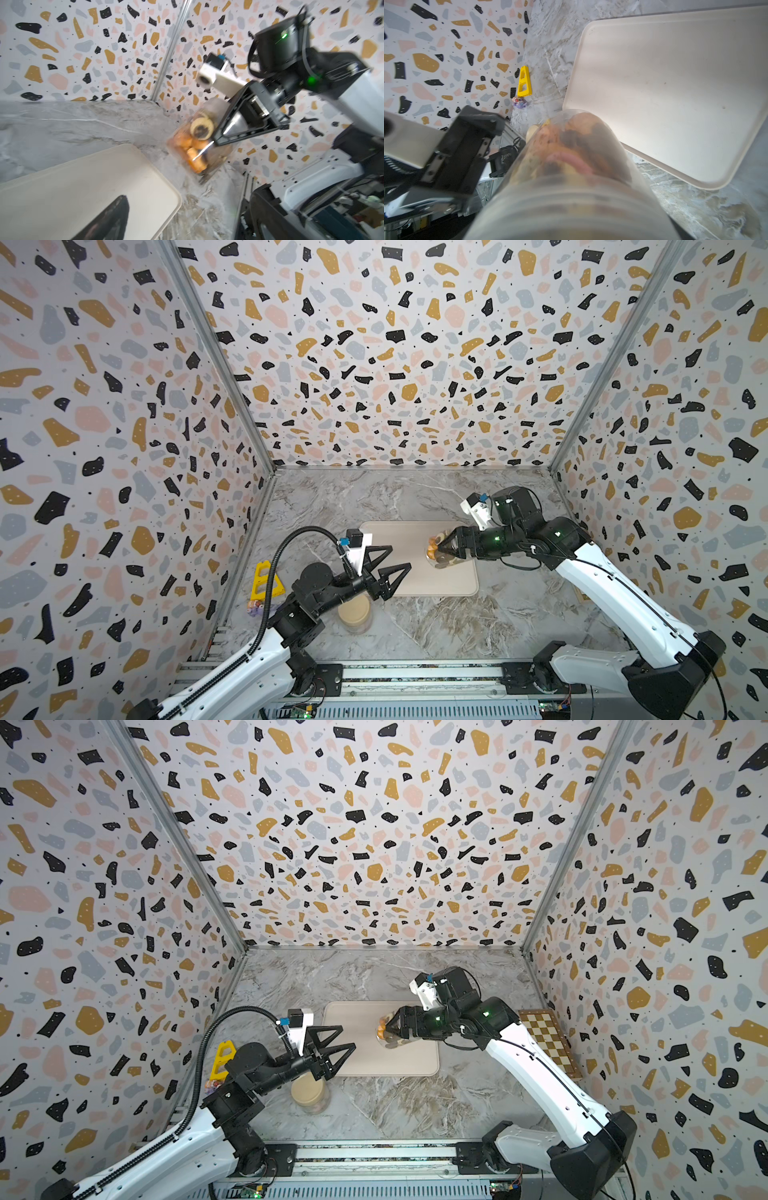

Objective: Pour the cookies out of the jar
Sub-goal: Pick up the jar from the center of the board.

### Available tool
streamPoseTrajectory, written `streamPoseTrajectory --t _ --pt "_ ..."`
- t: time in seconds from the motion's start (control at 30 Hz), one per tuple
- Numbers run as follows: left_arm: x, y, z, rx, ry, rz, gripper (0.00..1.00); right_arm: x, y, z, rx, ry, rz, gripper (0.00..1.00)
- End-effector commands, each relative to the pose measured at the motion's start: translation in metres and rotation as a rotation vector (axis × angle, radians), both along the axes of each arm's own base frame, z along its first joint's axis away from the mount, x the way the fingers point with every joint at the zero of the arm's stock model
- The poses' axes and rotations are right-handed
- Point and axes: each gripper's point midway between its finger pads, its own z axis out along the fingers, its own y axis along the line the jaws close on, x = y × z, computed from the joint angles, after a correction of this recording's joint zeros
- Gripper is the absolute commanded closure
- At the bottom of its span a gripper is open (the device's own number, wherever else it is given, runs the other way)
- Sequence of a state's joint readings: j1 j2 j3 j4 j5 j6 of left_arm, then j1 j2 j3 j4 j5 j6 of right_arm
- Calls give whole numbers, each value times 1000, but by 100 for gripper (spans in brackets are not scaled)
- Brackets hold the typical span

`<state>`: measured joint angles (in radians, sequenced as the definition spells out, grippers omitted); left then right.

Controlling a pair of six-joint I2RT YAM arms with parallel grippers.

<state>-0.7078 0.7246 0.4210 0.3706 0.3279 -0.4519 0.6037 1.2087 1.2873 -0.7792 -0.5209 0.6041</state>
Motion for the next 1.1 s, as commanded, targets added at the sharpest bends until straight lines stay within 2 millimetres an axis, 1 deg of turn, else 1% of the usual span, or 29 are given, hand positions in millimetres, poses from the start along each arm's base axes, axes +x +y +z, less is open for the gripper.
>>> streamPoseTrajectory --t 0.0,0.1,0.2,0.3,0.43,0.53,0.67,0.87,1.07 --pt "7 -6 7 42 -162 5 10 -9 12 40 127 -66 83 31" --pt "7 -17 17 35 -262 -43 7 -14 14 45 145 -68 111 31" --pt "8 -27 26 30 -314 -83 6 -19 14 47 158 -64 132 31" --pt "6 -31 35 -21 -355 -107 6 -24 16 52 182 -64 156 31" --pt "1 -36 39 -56 -362 -137 6 -29 20 54 208 -47 185 31" --pt "-5 -41 39 -58 -364 -175 6 -30 22 51 213 -33 201 31" --pt "-9 -49 38 -57 -366 -204 6 -32 26 54 246 -26 222 30" --pt "-8 -47 55 -117 -400 -168 4 -39 36 54 269 -9 250 30" --pt "-20 -54 73 -209 -424 -249 9 -45 42 56 297 0 268 30"
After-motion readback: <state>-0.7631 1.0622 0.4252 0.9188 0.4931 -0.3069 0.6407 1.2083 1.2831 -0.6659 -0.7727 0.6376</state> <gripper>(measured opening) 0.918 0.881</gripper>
